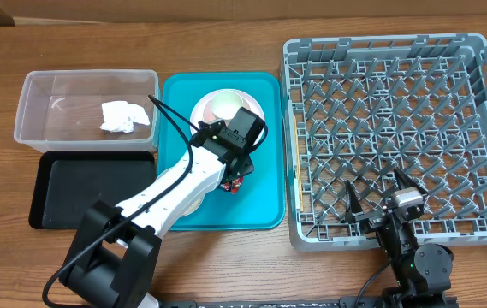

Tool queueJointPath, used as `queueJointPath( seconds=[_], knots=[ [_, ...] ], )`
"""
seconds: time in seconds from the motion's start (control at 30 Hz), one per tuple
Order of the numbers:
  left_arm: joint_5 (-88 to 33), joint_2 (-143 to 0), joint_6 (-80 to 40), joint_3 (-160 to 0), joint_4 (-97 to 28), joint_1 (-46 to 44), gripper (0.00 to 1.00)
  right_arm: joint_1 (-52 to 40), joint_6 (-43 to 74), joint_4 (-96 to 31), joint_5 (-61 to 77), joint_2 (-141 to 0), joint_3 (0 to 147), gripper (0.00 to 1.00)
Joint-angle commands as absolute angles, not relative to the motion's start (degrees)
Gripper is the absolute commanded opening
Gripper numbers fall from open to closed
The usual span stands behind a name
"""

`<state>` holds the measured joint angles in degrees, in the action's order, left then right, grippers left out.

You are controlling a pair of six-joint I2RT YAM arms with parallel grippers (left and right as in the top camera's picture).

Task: Sort waste into correct bins and load items into the dishwasher
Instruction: 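Lower the left gripper and grasp the red snack wrapper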

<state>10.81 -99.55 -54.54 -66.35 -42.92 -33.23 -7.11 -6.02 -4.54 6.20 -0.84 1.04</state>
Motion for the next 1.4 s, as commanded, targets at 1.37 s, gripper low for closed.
queueJointPath(
  seconds=[1.37],
  knots=[
    [7.4,-100.1,-56.8,-60.0,-37.6,-34.9,0.31,-6.9,-6.0,-4.2,6.5,-0.2,0.4,1.00]
  ],
)
